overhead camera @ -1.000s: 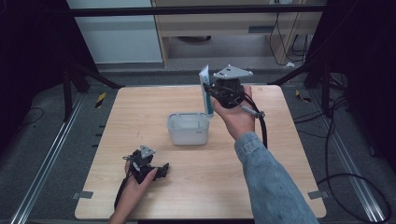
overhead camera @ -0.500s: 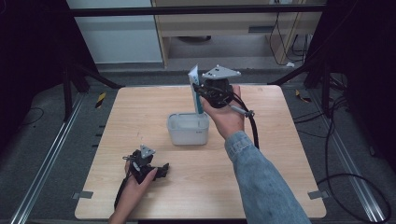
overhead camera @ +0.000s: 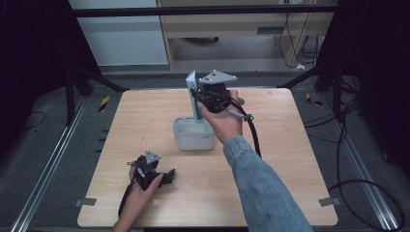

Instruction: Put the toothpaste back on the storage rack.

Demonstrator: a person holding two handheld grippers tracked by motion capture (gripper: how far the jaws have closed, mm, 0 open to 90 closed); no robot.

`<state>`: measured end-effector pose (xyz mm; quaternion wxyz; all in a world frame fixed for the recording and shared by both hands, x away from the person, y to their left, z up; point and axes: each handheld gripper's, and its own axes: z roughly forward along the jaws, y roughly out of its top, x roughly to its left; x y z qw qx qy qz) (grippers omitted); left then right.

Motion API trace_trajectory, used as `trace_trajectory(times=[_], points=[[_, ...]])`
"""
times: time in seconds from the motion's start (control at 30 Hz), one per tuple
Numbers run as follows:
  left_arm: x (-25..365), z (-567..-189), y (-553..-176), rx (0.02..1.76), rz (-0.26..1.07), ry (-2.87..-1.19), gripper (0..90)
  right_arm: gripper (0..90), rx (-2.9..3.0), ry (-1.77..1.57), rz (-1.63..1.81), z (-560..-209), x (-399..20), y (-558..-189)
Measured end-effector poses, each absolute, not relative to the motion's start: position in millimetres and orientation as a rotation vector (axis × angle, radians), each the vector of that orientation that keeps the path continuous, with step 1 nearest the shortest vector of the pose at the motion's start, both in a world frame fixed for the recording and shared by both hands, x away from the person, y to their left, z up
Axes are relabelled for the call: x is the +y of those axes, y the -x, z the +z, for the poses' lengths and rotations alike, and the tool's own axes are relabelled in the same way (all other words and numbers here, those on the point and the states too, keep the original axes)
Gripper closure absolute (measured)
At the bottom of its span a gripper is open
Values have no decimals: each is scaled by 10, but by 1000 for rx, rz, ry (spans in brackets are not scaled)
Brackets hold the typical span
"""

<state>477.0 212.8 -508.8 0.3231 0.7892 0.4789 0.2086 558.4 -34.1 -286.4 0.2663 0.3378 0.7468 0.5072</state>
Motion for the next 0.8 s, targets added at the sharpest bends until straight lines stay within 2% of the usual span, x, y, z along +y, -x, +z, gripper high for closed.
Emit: trace_trajectory(times=[0.8], points=[[2125, -5090, -4761, 1251, 548, -2073, 0, 801, 2050, -967, 1370, -3204, -206, -5667]])
